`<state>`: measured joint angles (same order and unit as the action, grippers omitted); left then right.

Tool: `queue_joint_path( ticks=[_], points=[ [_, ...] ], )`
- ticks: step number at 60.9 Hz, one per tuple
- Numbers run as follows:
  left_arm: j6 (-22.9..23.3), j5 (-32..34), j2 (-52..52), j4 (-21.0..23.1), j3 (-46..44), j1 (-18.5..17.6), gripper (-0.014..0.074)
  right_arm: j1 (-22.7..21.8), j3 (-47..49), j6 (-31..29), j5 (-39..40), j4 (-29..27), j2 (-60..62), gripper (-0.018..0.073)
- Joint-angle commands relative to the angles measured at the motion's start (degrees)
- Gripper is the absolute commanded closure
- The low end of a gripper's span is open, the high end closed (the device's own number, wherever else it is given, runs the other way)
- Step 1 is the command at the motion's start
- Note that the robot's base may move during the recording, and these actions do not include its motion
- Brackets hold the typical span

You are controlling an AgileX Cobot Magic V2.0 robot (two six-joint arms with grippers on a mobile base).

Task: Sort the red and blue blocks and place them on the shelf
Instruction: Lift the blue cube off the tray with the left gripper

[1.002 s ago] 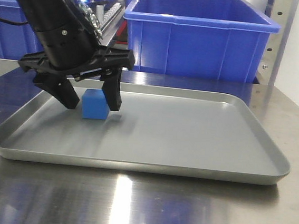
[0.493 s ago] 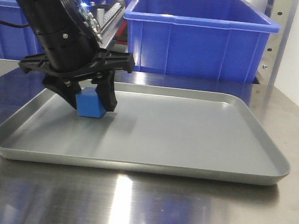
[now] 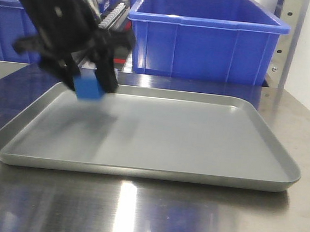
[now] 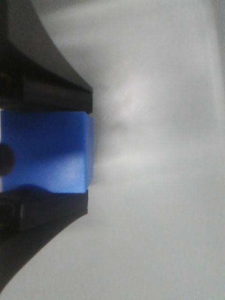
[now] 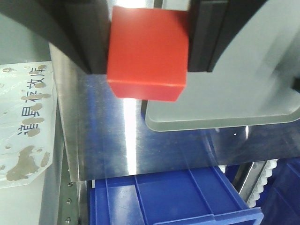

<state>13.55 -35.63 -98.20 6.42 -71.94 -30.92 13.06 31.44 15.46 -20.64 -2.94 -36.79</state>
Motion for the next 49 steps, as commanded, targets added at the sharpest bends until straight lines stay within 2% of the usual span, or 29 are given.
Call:
queue_joint_path(
  ticks=[1, 9, 15, 30, 49],
  points=[
    [0.55, 2.07, 6.4, -0.79, -1.55, 1.66, 0.0471, -0.27, 1.6, -0.1, 5.2, 0.12, 0.19, 0.0496],
    [-2.14, 2.67, 11.97, -1.68, -0.86, 4.95, 0.0471, -0.27, 1.6, -0.1, 5.2, 0.12, 0.19, 0.0496],
    [-2.45, 3.11, 16.28, -1.79, 1.45, 7.67, 0.0471, -0.27, 1.6, -0.1, 5.2, 0.12, 0.19, 0.0496],
    [-2.45, 9.99, 30.41, -1.52, 14.31, 12.99, 0.0471, -0.27, 1.6, -0.1, 5.2, 0.12, 0.19, 0.0496],
    [-2.45, 14.16, 48.05, -1.52, 28.85, 14.18, 0.0471, -0.27, 1.6, -0.1, 5.2, 0.12, 0.19, 0.0496]
  ],
)
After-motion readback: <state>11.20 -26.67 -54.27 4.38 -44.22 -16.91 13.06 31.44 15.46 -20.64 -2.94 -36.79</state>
